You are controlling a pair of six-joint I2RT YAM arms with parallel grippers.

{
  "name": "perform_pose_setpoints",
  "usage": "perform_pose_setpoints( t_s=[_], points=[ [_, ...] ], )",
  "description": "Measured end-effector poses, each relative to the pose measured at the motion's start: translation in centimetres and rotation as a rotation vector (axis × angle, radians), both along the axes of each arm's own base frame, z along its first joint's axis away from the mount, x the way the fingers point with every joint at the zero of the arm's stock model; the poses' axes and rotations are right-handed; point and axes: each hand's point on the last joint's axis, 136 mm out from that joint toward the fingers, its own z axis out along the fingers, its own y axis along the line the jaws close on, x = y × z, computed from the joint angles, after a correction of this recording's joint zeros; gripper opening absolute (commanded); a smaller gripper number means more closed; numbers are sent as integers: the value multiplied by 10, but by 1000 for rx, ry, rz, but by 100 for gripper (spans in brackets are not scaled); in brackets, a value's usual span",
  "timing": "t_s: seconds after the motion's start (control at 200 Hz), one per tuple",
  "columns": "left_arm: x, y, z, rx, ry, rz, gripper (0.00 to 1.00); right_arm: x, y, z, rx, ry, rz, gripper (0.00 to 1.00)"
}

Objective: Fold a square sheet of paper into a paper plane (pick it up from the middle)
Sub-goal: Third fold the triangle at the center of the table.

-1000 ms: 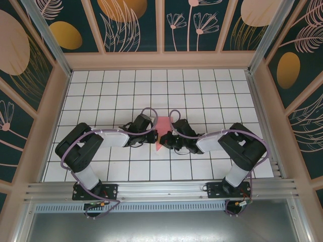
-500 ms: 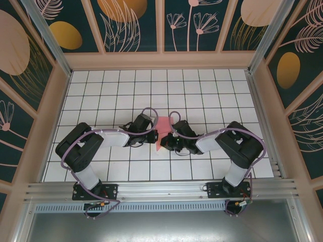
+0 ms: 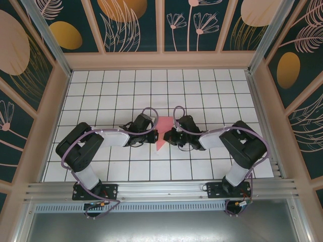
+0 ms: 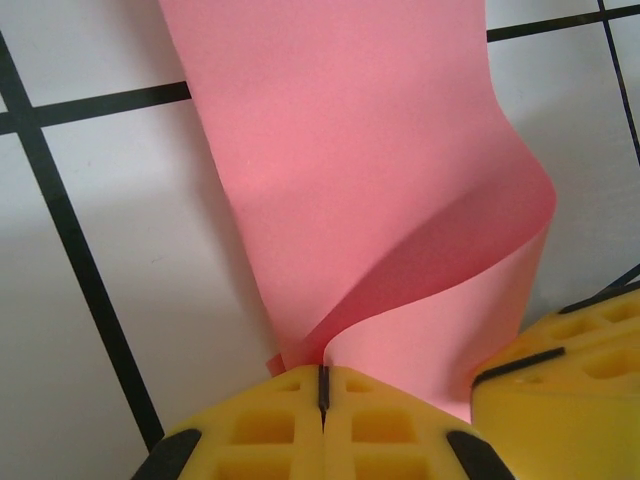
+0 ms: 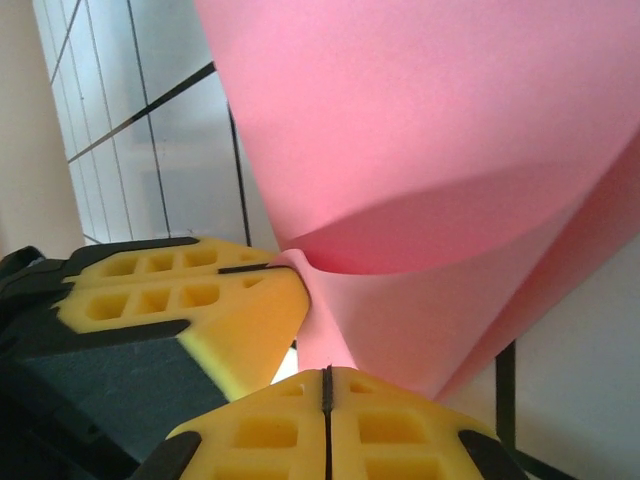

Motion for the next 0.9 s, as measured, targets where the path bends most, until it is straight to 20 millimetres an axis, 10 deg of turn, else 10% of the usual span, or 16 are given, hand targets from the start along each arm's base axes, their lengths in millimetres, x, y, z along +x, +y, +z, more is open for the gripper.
perform_pose_setpoints(
  t_s=[0.901],
  points=[
    [0, 0, 0, 3, 0, -2, 4, 29, -15, 10, -1, -46, -21, 10]
  ],
)
